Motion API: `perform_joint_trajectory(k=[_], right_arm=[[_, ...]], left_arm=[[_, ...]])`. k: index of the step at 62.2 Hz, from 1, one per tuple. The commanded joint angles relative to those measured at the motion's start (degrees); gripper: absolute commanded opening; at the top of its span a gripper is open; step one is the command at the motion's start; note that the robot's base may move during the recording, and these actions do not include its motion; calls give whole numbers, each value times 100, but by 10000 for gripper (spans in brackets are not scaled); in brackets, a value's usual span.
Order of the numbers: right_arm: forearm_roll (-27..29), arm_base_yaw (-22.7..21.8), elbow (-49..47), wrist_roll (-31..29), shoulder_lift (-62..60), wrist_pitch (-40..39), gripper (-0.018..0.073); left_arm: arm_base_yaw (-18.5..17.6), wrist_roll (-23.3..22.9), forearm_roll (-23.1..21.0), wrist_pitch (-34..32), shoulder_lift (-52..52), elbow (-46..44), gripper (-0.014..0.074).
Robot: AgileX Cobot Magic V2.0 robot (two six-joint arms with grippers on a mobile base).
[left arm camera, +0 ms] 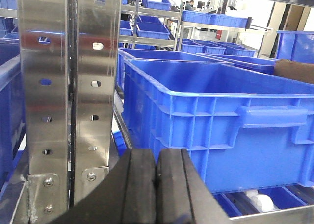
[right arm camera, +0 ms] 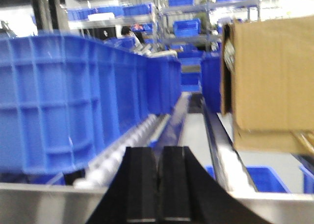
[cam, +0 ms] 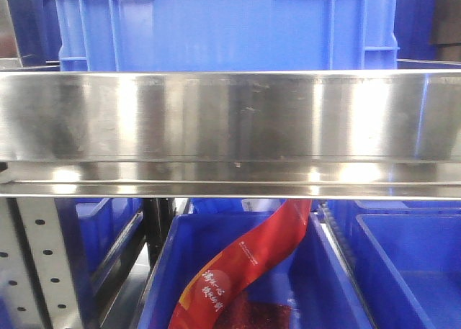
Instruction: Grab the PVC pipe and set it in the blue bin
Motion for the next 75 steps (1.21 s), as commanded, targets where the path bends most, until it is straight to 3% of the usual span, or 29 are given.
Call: perform_joint_trajectory(k=[1, 15, 22, 75], right_arm=[[-169, -170, 112, -5, -65, 95, -169], [-169, -591, 327, -5, -65, -276, -169], [-169, -602, 327, -5, -65, -621, -169], [-209, -602, 327, -5, -65, -363, -169]], left_arm=[[18, -16, -25, -92, -36, -7, -111], [18, -16, -25, -143, -34, -7, -111], [18, -16, -14, -154, -34, -7, -111], [18, -16, -14, -173, -34, -7, -111]])
